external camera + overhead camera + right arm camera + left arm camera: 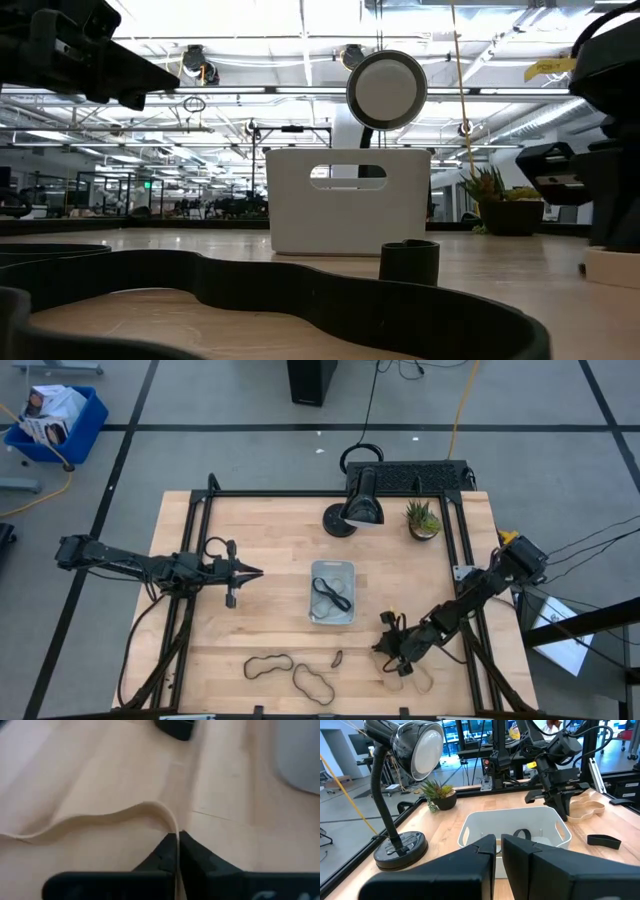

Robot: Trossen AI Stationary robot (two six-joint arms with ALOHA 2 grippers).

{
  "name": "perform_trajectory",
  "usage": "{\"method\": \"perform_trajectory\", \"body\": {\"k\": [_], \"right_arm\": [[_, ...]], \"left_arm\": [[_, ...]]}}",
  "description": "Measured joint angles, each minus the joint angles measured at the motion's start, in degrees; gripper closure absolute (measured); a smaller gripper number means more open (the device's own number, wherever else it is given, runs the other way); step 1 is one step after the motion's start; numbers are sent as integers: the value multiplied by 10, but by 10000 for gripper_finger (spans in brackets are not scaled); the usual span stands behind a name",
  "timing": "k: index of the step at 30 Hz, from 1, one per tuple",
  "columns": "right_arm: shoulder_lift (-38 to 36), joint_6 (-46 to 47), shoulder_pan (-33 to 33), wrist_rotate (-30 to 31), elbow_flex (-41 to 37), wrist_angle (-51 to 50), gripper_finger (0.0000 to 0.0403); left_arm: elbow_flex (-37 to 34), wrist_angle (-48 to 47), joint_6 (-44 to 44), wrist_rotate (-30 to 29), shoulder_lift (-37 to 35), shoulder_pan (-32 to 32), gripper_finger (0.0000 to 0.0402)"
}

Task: Pick and place rubber bands into bin
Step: Put the left brown rubber band into the gray bin

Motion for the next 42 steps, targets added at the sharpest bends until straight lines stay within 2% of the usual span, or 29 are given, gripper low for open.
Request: {"method": "perform_trajectory", "body": {"k": [5,11,19,26,33,42], "right_arm": [[-65,-22,-12,8,4,-25,400],[-165,-92,-16,25,26,-35,401],[-302,-137,-17,99,25,-122,402],[-416,-159,-17,131,-30,-121,402],[-495,-150,-18,181,-95,-115,402],[-540,-149,-19,203,-198,5,403]], "left_arm": [[0,0,0,0,0,0,364],[0,0,-1,0,0,0,364],[0,-5,0,-1,0,0,364],[0,-15,3,-1,0,0,364],[0,-16,4,-23,0,0,364],[0,-16,5,-26,0,0,364]]}}
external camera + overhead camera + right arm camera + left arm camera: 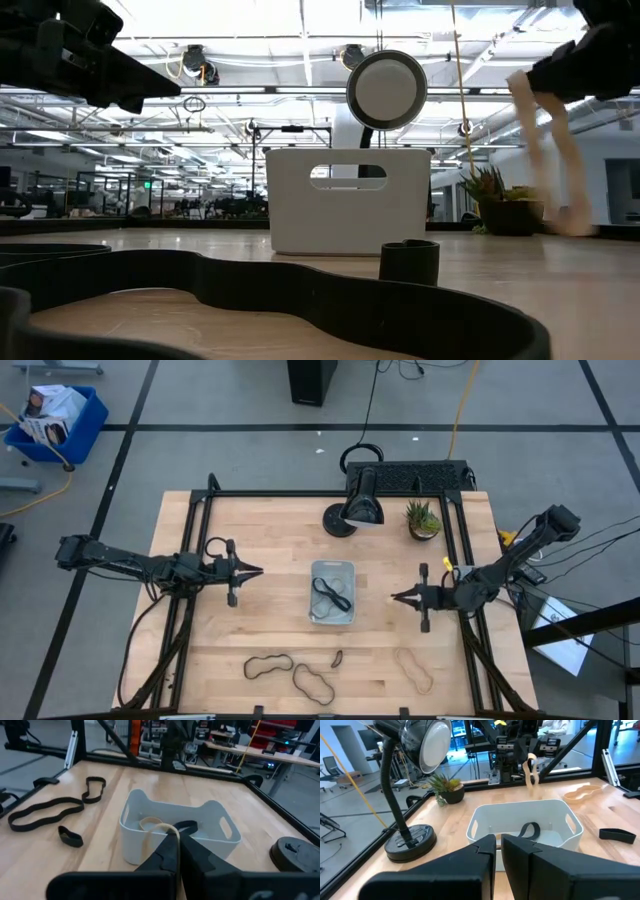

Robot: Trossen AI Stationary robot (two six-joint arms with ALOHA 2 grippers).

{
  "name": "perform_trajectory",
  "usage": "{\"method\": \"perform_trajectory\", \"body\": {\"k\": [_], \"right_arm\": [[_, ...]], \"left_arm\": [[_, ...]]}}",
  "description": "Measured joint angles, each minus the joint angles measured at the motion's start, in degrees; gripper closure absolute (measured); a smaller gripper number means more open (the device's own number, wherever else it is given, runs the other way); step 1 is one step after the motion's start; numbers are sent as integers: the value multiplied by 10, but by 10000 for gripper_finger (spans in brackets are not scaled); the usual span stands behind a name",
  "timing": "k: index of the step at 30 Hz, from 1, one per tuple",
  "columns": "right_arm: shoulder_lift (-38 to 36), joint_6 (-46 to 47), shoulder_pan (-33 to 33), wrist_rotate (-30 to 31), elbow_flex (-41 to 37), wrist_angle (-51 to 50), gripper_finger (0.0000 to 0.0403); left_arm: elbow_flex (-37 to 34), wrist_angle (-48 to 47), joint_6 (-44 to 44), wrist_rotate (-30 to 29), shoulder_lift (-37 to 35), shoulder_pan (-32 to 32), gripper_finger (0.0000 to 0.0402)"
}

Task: Pick and place rubber bands into bin
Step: Put the left brown rubber band into the gray bin

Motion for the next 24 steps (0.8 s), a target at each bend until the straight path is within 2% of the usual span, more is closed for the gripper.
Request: {"method": "perform_trajectory", "body": {"k": [6,14,19,24], "right_arm": [[-3,-19,0,0,-24,62,403],[-1,-103,-10,-6,-11,138,403],[20,-122,-52,-70,30,129,403],[83,-131,-106,-142,87,125,403]], "left_arm": [[0,0,0,-1,0,0,364],[0,0,0,-1,0,0,364],[0,1,0,-1,0,0,364],[0,3,0,-1,0,0,364]]}}
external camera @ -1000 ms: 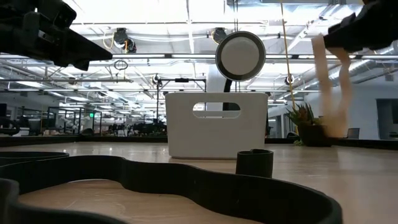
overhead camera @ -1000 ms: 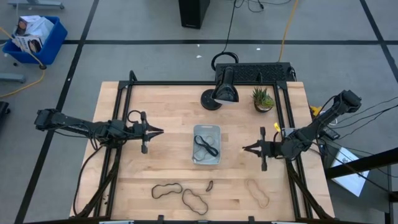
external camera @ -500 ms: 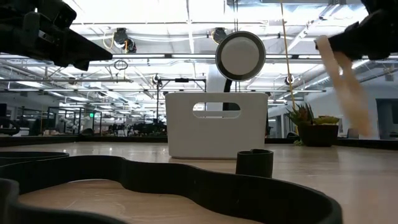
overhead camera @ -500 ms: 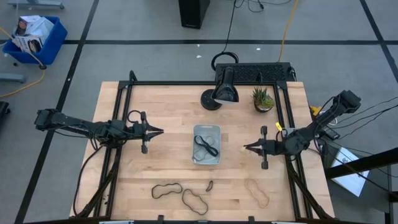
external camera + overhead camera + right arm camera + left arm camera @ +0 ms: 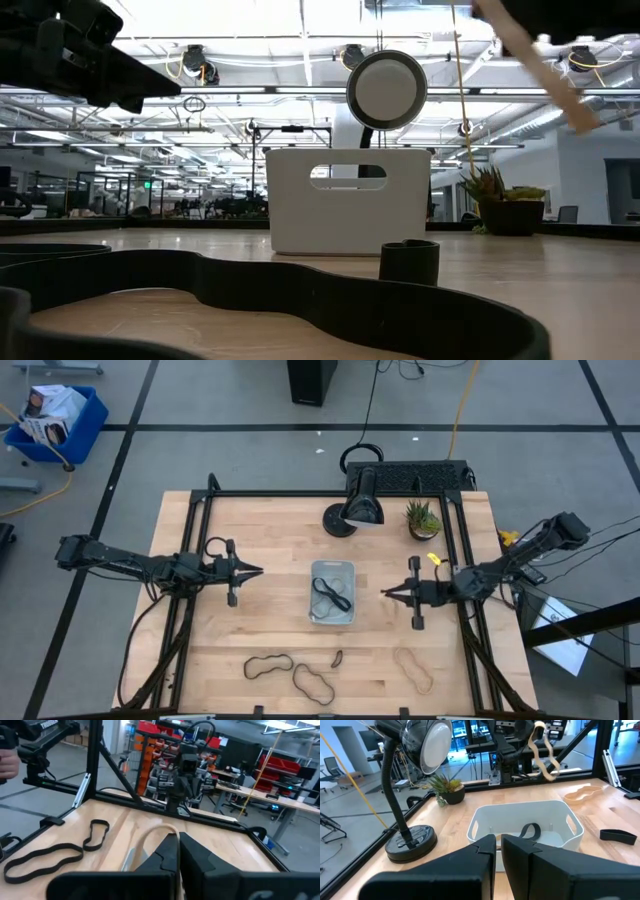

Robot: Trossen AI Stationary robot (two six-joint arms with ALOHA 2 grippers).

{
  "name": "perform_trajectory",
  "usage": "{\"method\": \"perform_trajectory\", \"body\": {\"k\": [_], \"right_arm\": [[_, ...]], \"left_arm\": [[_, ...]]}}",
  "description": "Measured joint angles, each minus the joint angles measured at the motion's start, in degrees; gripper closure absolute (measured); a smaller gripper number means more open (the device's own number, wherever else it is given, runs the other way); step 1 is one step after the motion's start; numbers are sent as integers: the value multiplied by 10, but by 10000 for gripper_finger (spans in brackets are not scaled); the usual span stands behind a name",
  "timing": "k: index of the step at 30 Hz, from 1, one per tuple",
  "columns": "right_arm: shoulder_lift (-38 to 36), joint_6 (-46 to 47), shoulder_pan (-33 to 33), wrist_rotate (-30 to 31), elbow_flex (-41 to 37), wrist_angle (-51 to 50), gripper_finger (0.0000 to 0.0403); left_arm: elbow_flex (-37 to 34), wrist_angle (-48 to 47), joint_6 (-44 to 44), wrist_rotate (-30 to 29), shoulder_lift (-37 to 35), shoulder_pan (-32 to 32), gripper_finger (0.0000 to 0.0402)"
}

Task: Pick and place rubber bands into bin
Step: Put the left brown rubber band into the gray bin

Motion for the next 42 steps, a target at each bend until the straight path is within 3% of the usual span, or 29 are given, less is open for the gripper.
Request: {"method": "perform_trajectory", "body": {"k": [16,36,42], "right_arm": [[239,-18,-134,-163,175,-3,403],[376,42,-197,-176,195,-41,402],[374,70,-197,-177,195,-42,347]], "left_arm": [[0,1,0,0,0,0,364],[0,-2,0,0,0,0,364],[0,-3,0,0,0,0,364]]}}
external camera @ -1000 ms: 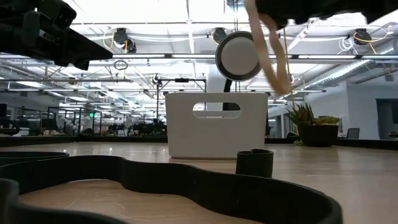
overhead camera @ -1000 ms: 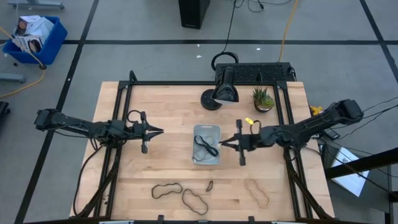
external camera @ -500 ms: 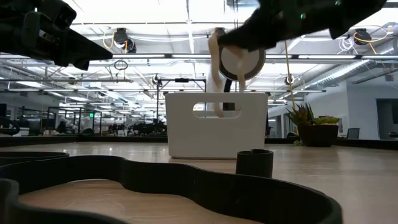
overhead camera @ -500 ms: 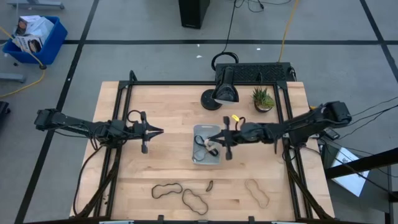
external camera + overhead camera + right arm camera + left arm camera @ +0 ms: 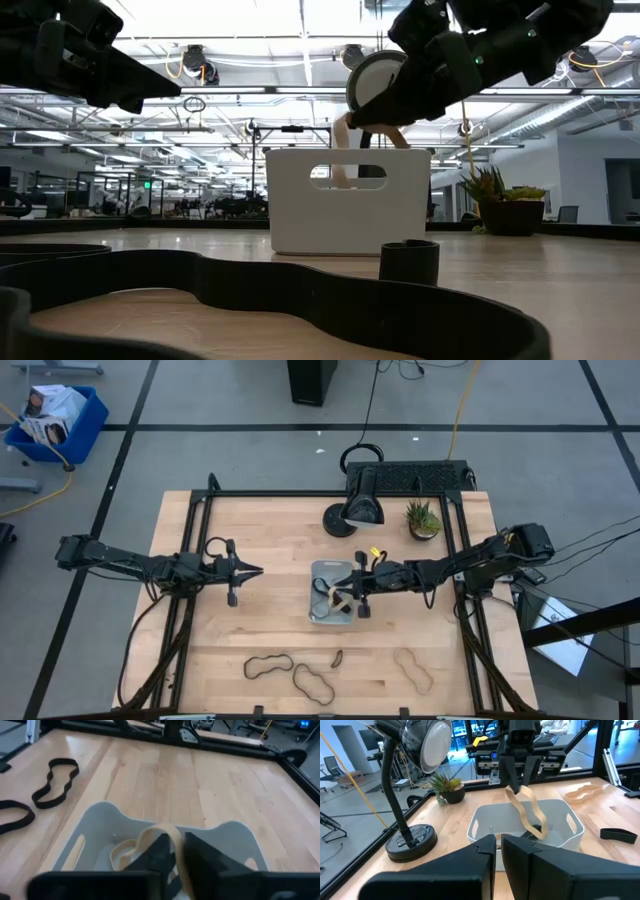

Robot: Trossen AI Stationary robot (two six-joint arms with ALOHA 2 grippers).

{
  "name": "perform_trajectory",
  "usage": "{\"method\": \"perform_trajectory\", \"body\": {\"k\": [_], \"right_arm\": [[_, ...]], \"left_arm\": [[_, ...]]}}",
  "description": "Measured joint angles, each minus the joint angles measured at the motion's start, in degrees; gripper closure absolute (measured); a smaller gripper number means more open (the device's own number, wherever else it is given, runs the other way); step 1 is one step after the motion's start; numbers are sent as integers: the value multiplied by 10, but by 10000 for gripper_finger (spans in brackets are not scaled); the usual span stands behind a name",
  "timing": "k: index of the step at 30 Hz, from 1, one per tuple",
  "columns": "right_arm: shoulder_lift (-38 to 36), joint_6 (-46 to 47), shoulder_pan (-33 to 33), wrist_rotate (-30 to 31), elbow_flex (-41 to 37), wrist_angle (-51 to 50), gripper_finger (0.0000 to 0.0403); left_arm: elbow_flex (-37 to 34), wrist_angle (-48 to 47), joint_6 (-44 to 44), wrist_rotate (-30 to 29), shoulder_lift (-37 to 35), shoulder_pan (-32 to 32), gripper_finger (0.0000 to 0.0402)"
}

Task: Pick and place rubber bands into bin
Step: Put the left brown rubber band into the gray bin, then put the left black rubber band into the gray bin

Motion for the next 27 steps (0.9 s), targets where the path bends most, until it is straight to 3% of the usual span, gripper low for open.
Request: {"method": "perform_trajectory", "body": {"k": [9,14,21,27], "right_arm": [[-2,18,0,1,0,-2,189],[-3,15,1,19,1,26,154],[-69,-34,8,17,4,-1,203],[-160,-69,16,15,-25,0,328]], "left_arm": [[0,0,0,0,0,0,364],[0,0,0,0,0,0,364],[0,-6,0,0,0,0,364],[0,-14,0,-5,0,0,364]]}}
